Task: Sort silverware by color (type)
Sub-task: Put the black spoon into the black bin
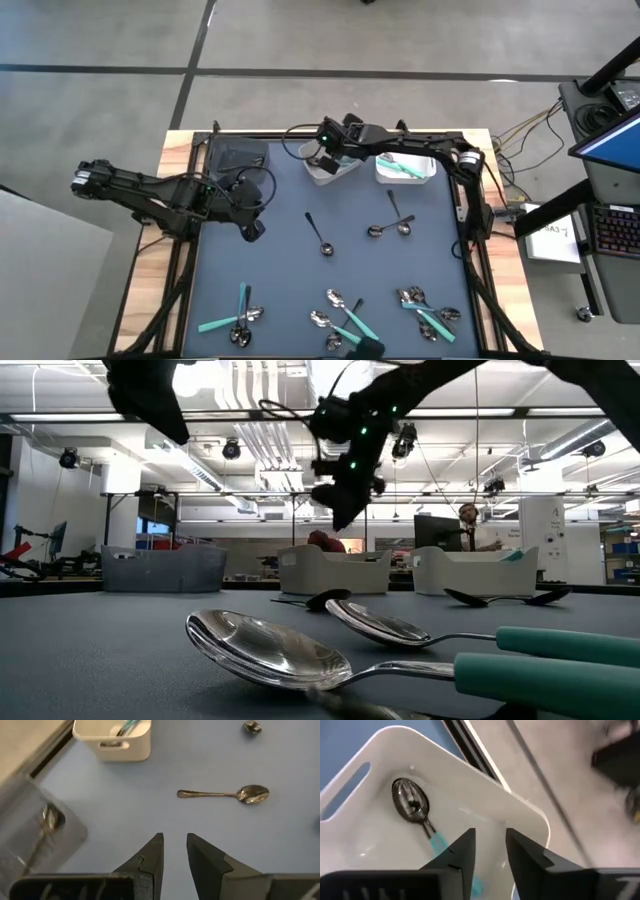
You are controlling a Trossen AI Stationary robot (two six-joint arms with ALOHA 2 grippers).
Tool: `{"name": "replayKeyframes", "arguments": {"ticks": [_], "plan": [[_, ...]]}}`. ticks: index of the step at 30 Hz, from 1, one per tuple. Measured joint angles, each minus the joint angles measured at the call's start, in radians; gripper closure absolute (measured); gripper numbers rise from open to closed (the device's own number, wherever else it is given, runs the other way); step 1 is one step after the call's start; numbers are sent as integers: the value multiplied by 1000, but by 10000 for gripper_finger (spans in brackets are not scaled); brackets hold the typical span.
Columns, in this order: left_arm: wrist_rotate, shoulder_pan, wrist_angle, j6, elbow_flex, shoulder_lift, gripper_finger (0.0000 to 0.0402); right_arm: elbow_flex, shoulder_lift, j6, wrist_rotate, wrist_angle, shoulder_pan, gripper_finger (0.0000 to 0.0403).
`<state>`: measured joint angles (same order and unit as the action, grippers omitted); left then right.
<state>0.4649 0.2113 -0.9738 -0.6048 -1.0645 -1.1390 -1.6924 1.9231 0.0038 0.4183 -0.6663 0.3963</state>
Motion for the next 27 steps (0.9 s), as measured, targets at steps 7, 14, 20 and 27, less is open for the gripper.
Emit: {"name": "replayKeyframes", "arguments": {"ticks": [7,14,20,27], "plan": [[-100,-24,106,523,3,-47,333,0,-104,363,-60,-241,-32,291],[-260,-96,297,979,20,-173,333,0,-131,465,-52,-273,-156,298],[-454,-224,350,1016,26,-326,333,0,-131,566,-52,-317,-268,298],[-482,-266,457,1107,26,-482,333,1,-133,727,10,-471,-351,302]]}}
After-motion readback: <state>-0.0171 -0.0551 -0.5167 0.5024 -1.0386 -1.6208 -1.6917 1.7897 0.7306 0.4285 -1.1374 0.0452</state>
